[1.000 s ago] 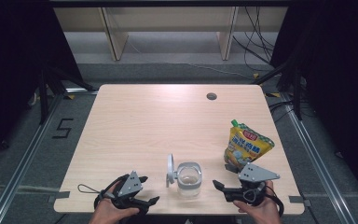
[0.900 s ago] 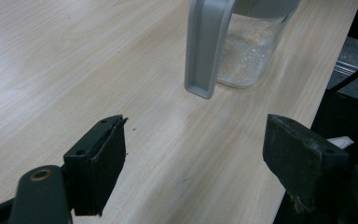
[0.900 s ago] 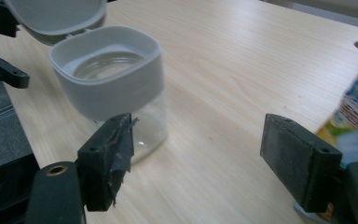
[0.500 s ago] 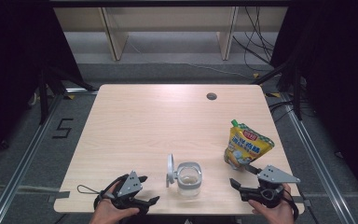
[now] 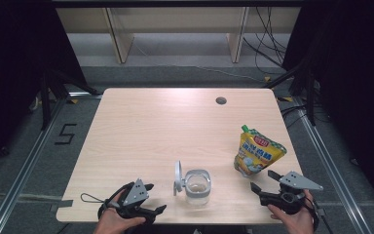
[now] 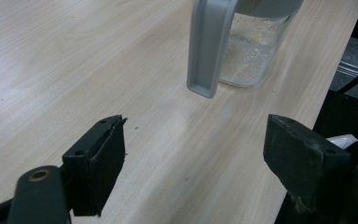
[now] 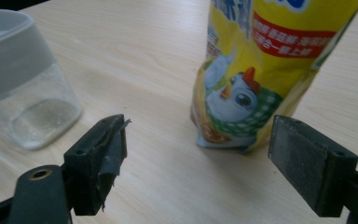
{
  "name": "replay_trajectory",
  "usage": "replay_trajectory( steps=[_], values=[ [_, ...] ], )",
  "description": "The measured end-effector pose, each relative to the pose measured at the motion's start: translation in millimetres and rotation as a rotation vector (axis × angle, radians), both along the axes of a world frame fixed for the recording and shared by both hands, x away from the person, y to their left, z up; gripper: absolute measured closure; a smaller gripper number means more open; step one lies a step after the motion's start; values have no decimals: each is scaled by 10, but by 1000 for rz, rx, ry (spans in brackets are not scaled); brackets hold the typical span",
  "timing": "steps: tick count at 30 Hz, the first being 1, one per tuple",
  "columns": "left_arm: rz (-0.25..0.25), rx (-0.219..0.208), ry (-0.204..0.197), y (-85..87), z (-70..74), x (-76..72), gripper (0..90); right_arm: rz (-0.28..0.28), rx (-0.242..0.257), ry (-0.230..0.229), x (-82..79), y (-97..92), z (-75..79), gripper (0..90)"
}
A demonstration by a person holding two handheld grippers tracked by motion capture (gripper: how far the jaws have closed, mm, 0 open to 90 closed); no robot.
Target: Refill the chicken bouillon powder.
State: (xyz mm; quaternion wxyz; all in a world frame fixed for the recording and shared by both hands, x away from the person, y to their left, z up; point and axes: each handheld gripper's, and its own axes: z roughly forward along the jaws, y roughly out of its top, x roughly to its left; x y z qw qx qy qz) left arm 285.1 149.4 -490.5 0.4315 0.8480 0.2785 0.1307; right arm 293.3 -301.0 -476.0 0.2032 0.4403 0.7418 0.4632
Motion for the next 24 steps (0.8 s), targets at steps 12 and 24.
replay_trajectory(
  steps=[12,24],
  values=[
    [-16,12,-34,4,7,10,207,-17,-10,-66,230,-144,-109,177],
    [-11,21,-18,-9,-12,0,208,-27,-3,-81,408,-16,-185,197]
  ],
)
